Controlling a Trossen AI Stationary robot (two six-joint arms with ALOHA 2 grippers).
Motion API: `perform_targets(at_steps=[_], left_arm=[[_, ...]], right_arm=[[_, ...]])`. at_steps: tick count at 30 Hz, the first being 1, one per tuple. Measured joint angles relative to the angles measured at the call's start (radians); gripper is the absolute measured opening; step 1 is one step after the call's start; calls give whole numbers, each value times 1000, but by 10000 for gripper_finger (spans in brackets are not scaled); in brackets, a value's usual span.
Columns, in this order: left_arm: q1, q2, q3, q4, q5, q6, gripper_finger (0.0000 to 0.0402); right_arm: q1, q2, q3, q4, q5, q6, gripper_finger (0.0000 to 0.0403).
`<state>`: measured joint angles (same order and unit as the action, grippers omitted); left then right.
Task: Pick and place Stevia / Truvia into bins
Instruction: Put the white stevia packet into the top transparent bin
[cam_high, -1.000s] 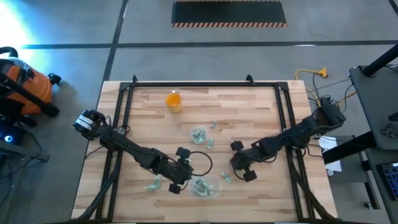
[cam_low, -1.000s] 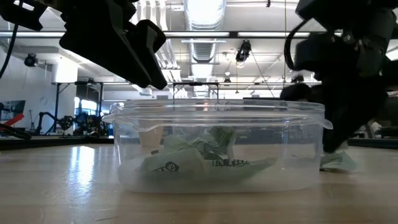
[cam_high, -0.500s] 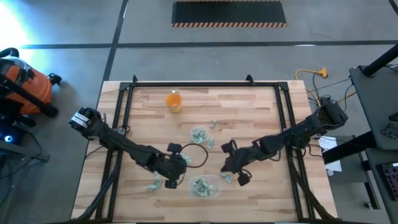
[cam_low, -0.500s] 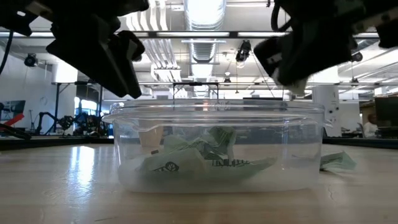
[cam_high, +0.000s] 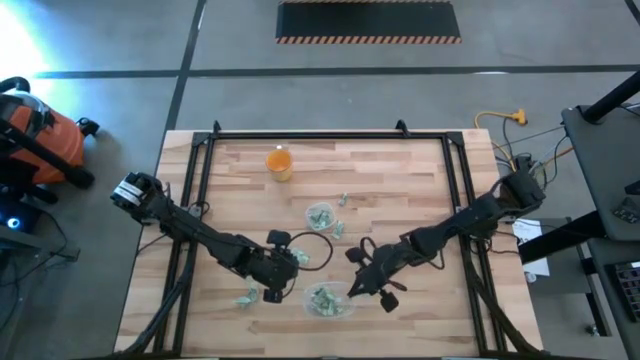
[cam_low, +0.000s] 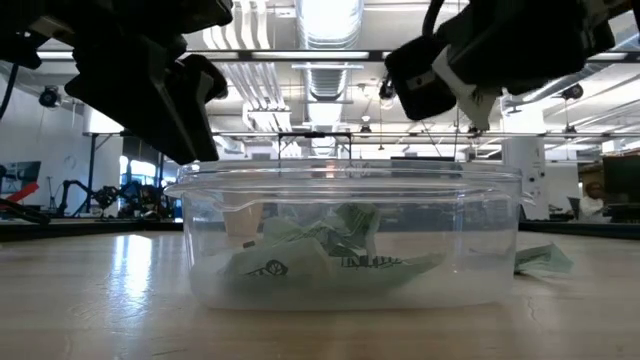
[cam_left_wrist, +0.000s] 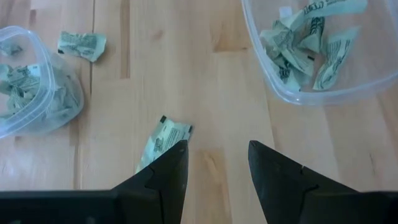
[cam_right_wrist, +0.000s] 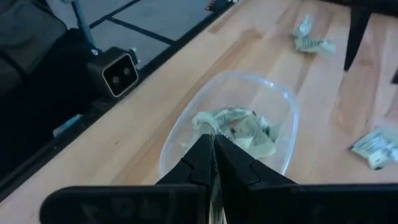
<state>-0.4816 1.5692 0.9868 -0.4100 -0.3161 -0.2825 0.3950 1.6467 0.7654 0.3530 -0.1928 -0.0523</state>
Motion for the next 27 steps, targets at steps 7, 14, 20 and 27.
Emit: perform_targets(at_steps=[7,14,20,27], left_arm=[[0,-1,-4,1,0,0,152],[0,-1,-7,3,0,-1,152],[0,-1,-9,6,0,-1,152],[0,-1,-10,5,0,-2,152]], right_arm=[[0,86,0,81,1,58,9],[0,93,16,98,1,60,9],[2,92,16,104,9,57,21],[2,92,21,108,9,98,98]])
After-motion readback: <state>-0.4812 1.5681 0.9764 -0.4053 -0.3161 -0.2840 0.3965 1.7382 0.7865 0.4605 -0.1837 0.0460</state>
